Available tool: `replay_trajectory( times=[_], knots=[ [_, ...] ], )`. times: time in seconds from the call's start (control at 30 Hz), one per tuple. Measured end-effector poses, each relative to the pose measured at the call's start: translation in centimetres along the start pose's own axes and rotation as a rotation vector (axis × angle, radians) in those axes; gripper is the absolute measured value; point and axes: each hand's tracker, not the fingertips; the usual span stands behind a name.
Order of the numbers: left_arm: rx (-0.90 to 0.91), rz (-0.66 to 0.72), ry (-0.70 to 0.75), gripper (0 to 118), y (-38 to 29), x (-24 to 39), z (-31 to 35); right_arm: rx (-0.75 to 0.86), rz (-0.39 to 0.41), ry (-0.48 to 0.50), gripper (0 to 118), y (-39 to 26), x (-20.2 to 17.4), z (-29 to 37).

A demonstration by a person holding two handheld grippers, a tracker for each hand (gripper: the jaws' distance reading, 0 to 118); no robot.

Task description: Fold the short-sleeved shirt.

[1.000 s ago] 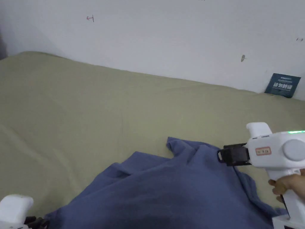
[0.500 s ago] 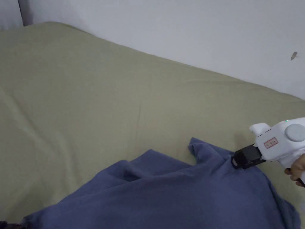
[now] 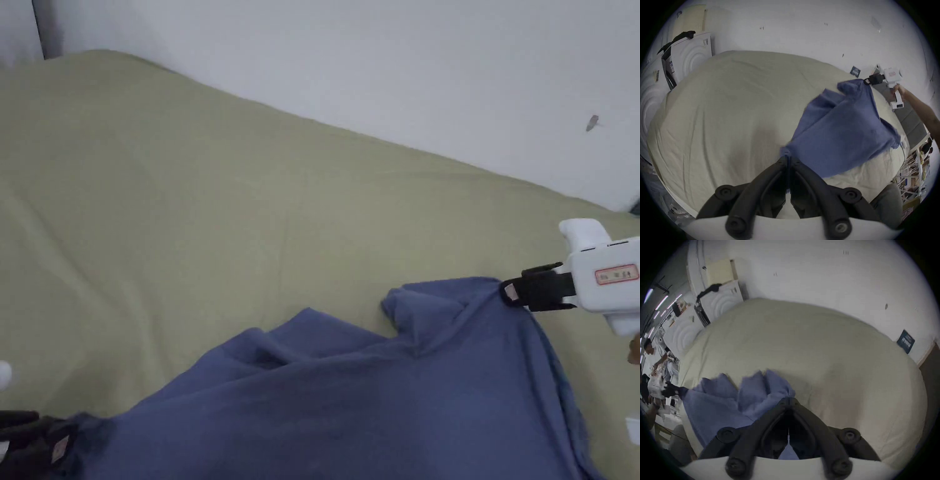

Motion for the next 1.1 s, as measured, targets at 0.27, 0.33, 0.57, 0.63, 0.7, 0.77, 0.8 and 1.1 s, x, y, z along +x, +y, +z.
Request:
replay_trajectory(
  times=[0.27,0.33,0.57,0.63,0.7,0.77,0.8,1.1],
  knots=[
    [0.174,-0.075,-0.066,2,9.2,0.8,3.8,0.209,-0.002,-0.083,0,3.3,-1.3,11.9],
    [0.209,-0.102,-0.099,2,12.2,1.3,4.6,0.27,-0.006,-0.155,0,4.2,-1.2,14.6],
    [0.276,-0.216,-0.108,2,23.4,3.6,5.0,0.468,-0.018,-0.331,0,8.0,0.5,22.0],
    [0.3,-0.246,-0.08,2,26.7,4.4,4.8,0.504,-0.029,-0.391,0,9.6,1.1,23.3],
    [0.329,-0.275,-0.061,2,29.9,5.3,4.5,0.538,-0.046,-0.431,0,11.5,1.6,24.2],
    [0.34,-0.291,-0.03,2,33.9,6.0,4.1,0.589,-0.054,-0.495,0,13.6,2.2,25.1],
    [0.361,-0.297,-0.008,2,35.5,6.1,3.8,0.612,-0.051,-0.503,0,14.5,2.6,25.6],
    [0.478,-0.278,0.088,2,46.9,7.9,2.7,0.792,-0.088,-0.661,0,22.4,4.9,28.4]
  ],
)
